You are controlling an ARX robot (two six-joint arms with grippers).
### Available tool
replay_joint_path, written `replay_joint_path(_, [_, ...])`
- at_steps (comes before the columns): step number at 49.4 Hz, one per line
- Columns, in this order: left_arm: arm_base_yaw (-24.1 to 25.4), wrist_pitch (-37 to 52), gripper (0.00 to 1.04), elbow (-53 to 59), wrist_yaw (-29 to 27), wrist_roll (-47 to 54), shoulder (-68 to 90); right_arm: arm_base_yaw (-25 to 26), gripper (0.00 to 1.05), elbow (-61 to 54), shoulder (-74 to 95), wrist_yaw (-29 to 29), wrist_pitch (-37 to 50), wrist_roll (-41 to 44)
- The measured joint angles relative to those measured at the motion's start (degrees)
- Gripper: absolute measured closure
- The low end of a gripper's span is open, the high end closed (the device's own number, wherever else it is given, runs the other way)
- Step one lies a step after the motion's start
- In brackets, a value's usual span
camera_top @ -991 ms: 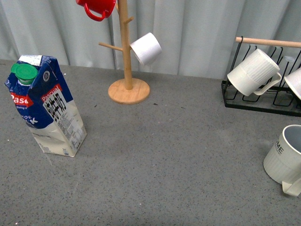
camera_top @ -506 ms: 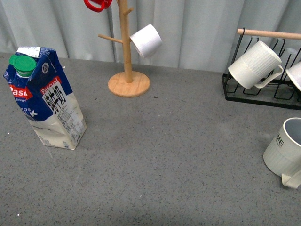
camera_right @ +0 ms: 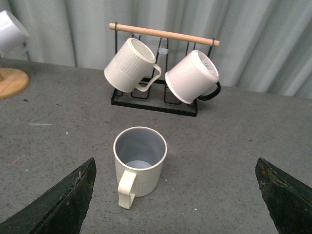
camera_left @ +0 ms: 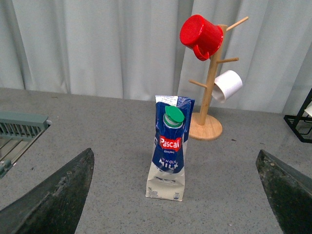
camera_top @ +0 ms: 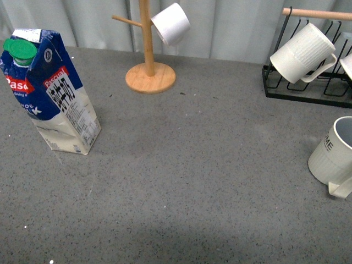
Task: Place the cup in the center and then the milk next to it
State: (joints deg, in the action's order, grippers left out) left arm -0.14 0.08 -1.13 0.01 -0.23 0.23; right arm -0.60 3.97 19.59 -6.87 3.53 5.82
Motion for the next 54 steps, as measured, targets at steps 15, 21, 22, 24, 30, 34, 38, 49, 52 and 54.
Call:
replay_joint_path(15, [0.00, 0.00, 0.07, 0.00, -0.02, -0.02, 0.00, 7.32, 0.09, 12.70, 36.87, 6.84, 18.01, -0.70])
replay_joint_path(21, [0.00, 0.00, 0.07, 0.00, 0.00, 0.00, 0.00, 8.92, 0.09, 21.97, 54.66, 7.17, 14.80, -3.17])
replay_joint_path(22, [0.00, 0.00, 0.07, 0.00, 0.00, 0.00, 0.00, 9.05, 0.09, 23.58, 57.37, 7.23, 13.84, -3.78])
replay_joint_path(24, [0.00, 0.00, 0.07, 0.00, -0.02, -0.02, 0.00, 9.09, 0.09, 25.70, 60.57, 7.21, 12.07, -4.55])
replay_joint_path(30, [0.00, 0.00, 0.07, 0.00, 0.00, 0.00, 0.00, 8.92, 0.09, 30.01, 67.47, 7.39, 9.05, -6.38])
replay_joint_path(34, [0.00, 0.00, 0.07, 0.00, 0.00, -0.02, 0.00, 8.37, 0.09, 32.92, 71.97, 6.95, 6.88, -7.32])
replay_joint_path(38, [0.00, 0.00, 0.07, 0.00, 0.00, 0.00, 0.00, 8.04, 0.09, 34.36, 74.16, 6.51, 5.62, -7.80])
replay_joint_path(49, [0.00, 0.00, 0.07, 0.00, 0.00, 0.00, 0.00, 7.10, 0.09, 37.86, 79.58, 4.83, 2.56, -9.42])
replay_joint_path(52, [0.00, 0.00, 0.07, 0.00, 0.00, -0.02, 0.00, 6.91, 0.09, 38.40, 80.52, 4.48, 2.21, -9.75])
replay_joint_path(54, [0.00, 0.00, 0.07, 0.00, 0.00, 0.00, 0.00, 6.80, 0.09, 38.73, 81.20, 4.37, 1.99, -9.99])
